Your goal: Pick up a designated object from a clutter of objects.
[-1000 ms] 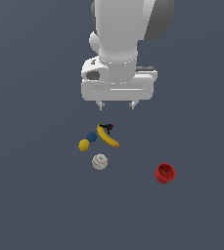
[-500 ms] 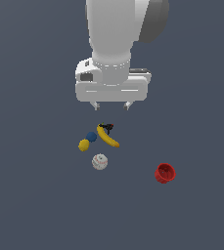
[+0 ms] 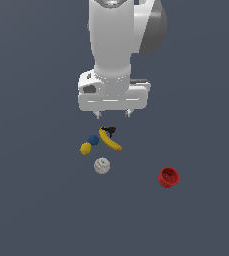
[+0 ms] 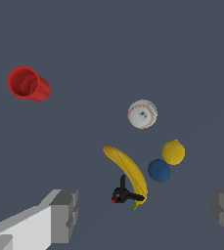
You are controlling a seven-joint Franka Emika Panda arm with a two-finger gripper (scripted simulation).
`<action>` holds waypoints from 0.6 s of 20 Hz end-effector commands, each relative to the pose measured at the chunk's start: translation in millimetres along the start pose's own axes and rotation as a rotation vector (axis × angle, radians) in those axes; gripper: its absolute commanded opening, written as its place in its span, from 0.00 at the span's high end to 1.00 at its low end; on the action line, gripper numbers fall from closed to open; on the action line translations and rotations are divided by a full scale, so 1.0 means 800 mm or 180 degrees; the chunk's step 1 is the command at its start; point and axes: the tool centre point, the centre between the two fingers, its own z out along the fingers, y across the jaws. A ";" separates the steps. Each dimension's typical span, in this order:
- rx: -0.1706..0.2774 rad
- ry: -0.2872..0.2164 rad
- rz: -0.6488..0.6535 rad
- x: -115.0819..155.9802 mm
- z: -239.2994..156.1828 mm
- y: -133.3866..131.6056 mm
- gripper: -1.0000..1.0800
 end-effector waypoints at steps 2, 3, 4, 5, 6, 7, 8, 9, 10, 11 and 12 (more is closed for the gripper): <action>0.0000 0.0001 -0.0110 -0.002 0.025 0.003 0.04; 0.0000 0.0002 -0.0149 -0.003 0.033 0.004 0.04; 0.0000 0.0003 -0.0190 -0.005 0.042 0.005 0.04; 0.0000 0.0004 -0.0234 -0.006 0.052 0.007 0.04; 0.0000 0.0005 -0.0281 -0.008 0.062 0.008 0.04; 0.0000 0.0007 -0.0331 -0.010 0.072 0.009 0.04; -0.0001 0.0008 -0.0383 -0.013 0.084 0.011 0.04; -0.0001 0.0009 -0.0438 -0.016 0.095 0.012 0.04; -0.0002 0.0011 -0.0493 -0.019 0.106 0.014 0.04; -0.0003 0.0012 -0.0549 -0.022 0.118 0.015 0.04; -0.0004 0.0013 -0.0604 -0.026 0.129 0.016 0.04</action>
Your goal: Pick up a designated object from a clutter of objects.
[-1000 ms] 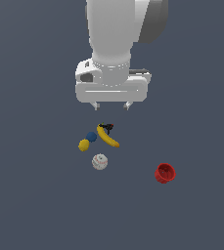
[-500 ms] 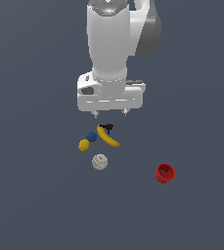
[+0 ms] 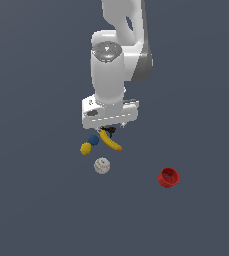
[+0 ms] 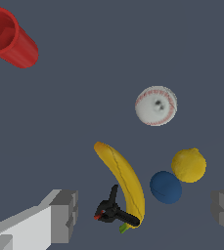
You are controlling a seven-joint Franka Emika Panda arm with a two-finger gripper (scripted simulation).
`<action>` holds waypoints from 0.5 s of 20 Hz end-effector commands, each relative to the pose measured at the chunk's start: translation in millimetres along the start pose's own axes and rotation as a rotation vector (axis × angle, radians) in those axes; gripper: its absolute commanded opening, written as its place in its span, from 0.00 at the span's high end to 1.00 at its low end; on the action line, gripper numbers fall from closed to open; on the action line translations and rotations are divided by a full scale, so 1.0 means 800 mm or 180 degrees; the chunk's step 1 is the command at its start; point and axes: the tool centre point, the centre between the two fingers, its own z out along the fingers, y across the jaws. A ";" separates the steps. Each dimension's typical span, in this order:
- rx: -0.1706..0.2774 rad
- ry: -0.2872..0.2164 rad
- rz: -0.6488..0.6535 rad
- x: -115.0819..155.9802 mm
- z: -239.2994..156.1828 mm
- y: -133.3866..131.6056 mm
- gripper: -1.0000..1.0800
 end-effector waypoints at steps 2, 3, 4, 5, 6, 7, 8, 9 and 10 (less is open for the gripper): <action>-0.0004 0.0005 -0.0195 -0.015 0.039 0.002 0.04; -0.0005 0.0006 -0.0251 -0.019 0.050 0.003 0.04; -0.0007 0.0007 -0.0306 -0.024 0.060 0.003 0.04; -0.0009 0.0008 -0.0361 -0.029 0.070 0.004 0.04; -0.0010 0.0009 -0.0416 -0.035 0.081 0.004 0.04; -0.0012 0.0009 -0.0468 -0.040 0.090 0.004 0.04; -0.0014 0.0010 -0.0517 -0.045 0.099 0.004 0.04; -0.0016 0.0011 -0.0563 -0.050 0.107 0.005 0.04; -0.0017 0.0011 -0.0607 -0.055 0.114 0.005 0.04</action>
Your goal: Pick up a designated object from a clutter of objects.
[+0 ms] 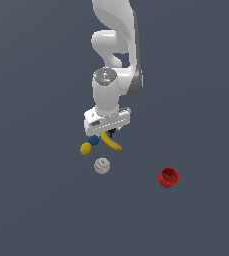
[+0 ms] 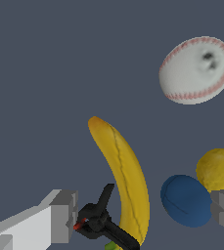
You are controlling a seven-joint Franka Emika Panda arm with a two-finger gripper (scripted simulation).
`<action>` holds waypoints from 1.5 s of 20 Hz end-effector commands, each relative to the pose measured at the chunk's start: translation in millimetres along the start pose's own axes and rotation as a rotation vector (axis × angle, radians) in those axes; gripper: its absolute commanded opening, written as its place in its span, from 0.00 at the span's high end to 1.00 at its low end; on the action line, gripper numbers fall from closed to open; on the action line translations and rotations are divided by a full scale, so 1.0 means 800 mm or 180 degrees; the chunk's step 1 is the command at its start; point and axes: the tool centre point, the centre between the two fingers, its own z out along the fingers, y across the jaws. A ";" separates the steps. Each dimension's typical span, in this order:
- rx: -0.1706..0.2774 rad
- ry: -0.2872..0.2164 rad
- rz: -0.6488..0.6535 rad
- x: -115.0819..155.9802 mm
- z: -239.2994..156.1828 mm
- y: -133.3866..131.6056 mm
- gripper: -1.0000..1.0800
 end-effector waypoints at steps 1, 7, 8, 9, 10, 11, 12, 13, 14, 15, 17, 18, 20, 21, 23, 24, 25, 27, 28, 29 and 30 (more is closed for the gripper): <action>-0.0006 0.0005 -0.0115 -0.012 0.019 -0.002 0.04; -0.0014 0.0005 -0.0301 -0.034 0.049 -0.006 0.04; -0.0015 0.0005 -0.0322 -0.037 0.052 -0.007 0.04; -0.0016 0.0005 -0.0340 -0.039 0.055 -0.008 0.04; -0.0017 0.0005 -0.0356 -0.041 0.057 -0.008 0.04; -0.0018 0.0005 -0.0369 -0.043 0.059 -0.008 0.04; -0.0018 0.0005 -0.0378 -0.044 0.060 -0.009 0.04; -0.0018 0.0005 -0.0385 -0.045 0.061 -0.009 0.04; -0.0019 0.0005 -0.0390 -0.046 0.062 -0.009 0.04; -0.0019 0.0005 -0.0391 -0.046 0.062 -0.009 0.04; -0.0017 0.0003 -0.0382 -0.045 0.062 -0.009 0.04; -0.0017 0.0003 -0.0382 -0.045 0.062 -0.009 0.04; -0.0017 0.0003 -0.0382 -0.045 0.066 -0.009 0.04; -0.0017 0.0003 -0.0382 -0.046 0.069 -0.009 0.04; -0.0017 0.0003 -0.0383 -0.046 0.076 -0.009 0.04; -0.0017 0.0003 -0.0383 -0.046 0.080 -0.009 0.04; -0.0018 0.0004 -0.0385 -0.046 0.085 -0.009 0.04; -0.0018 0.0004 -0.0385 -0.047 0.096 -0.009 0.04; -0.0018 0.0004 -0.0387 -0.047 0.101 -0.009 0.04; -0.0018 0.0004 -0.0387 -0.047 0.106 -0.009 0.04; -0.0018 0.0004 -0.0387 -0.047 0.110 -0.009 0.04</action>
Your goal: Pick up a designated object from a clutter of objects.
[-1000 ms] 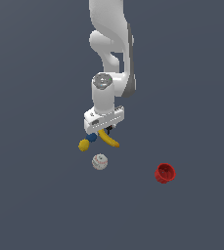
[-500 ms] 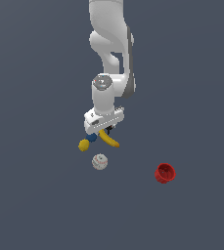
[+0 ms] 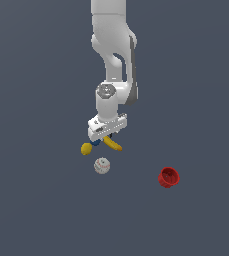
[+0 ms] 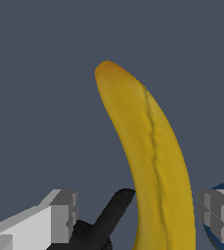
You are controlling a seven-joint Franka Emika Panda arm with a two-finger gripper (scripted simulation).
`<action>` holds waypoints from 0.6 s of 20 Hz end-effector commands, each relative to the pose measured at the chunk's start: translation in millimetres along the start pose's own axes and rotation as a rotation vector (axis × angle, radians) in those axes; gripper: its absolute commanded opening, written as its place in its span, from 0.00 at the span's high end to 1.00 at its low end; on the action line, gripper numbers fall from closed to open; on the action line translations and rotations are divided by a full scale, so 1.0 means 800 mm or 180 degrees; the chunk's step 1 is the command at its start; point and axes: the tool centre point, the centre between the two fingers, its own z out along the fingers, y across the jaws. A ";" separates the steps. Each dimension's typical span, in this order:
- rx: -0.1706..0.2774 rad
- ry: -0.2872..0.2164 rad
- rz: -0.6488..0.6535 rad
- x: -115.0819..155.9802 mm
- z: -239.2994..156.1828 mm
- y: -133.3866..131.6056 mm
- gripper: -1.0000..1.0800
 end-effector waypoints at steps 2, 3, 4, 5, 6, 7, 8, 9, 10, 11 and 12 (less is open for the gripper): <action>0.0015 -0.0032 0.0027 -0.008 0.019 0.001 0.04; 0.0015 -0.0032 0.0027 -0.008 0.022 0.002 0.04; 0.0015 -0.0032 0.0027 -0.008 0.023 0.002 0.04; 0.0016 -0.0032 0.0025 -0.008 0.025 0.001 0.04; 0.0016 -0.0032 0.0025 -0.008 0.026 0.001 0.04; 0.0016 -0.0032 0.0025 -0.008 0.026 0.001 0.04; 0.0016 -0.0032 0.0025 -0.008 0.026 0.001 1.00; 0.0016 -0.0032 0.0025 -0.008 0.026 0.001 1.00; 0.0016 -0.0032 0.0025 -0.008 0.026 0.001 1.00; 0.0016 -0.0032 0.0025 -0.008 0.026 0.001 1.00; 0.0016 -0.0032 0.0025 -0.008 0.026 0.001 1.00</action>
